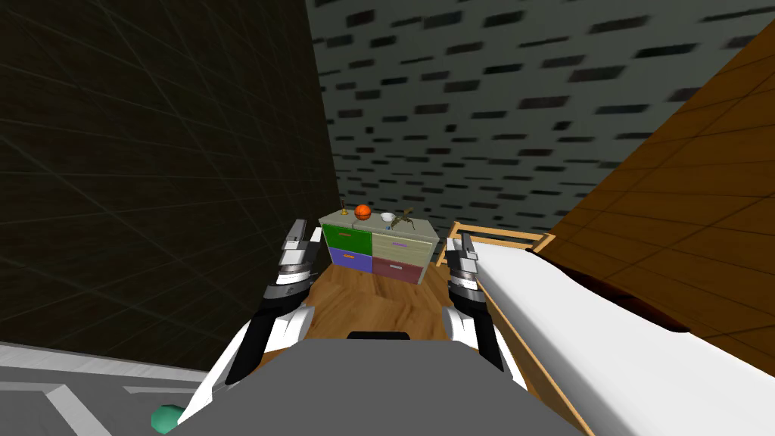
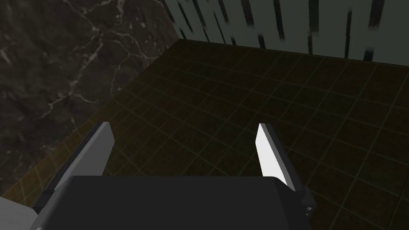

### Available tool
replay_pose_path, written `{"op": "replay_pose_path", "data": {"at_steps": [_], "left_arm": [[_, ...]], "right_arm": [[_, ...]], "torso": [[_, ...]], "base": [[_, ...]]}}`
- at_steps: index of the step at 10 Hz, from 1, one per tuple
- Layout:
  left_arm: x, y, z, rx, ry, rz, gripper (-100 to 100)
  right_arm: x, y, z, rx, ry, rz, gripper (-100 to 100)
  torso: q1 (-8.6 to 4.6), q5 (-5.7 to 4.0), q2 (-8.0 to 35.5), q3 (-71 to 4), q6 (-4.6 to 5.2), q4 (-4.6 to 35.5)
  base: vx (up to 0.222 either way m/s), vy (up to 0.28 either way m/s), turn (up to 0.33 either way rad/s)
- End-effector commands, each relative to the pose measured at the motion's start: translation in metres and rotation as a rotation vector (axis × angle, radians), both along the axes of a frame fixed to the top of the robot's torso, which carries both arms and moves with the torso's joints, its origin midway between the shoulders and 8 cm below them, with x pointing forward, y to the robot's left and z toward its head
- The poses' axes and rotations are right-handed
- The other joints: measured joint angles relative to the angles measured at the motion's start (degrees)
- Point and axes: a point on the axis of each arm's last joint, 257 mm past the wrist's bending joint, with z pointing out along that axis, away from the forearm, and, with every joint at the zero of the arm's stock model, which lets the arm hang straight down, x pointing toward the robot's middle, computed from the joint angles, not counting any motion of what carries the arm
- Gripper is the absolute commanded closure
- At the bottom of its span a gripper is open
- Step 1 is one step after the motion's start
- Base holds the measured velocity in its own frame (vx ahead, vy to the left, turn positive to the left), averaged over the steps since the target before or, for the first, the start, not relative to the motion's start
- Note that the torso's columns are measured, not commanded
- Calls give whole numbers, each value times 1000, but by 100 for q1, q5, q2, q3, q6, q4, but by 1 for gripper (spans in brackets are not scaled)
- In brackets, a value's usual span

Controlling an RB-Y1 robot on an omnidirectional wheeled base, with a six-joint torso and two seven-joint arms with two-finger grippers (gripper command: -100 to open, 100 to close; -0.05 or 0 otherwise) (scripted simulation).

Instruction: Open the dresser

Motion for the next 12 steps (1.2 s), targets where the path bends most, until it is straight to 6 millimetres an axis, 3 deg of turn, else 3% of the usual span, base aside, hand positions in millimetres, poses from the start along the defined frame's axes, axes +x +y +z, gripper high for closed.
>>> {"op": "replay_pose_path", "data": {"at_steps": [1,9,10,12], "left_arm": [[0,0,0,0,0,0,0],[0,0,0,0,0,0,0],[7,-5,-10,39,24,-15,-100],[15,-7,-24,66,53,-22,-100]], "right_arm": [[0,0,0,0,0,0,0],[0,0,0,0,0,0,0],[0,0,0,0,0,0,0],[0,0,0,0,0,0,0]], "torso": [[0,0,232,-467,0,235],[0,0,3539,-7073,0,3537],[0,0,3962,-7919,0,3960],[-13,-4,4188,-8438,0,4199]], "base": [[0,0,0],[0,0,0],[48,-38,-34],[88,-65,-31]]}}
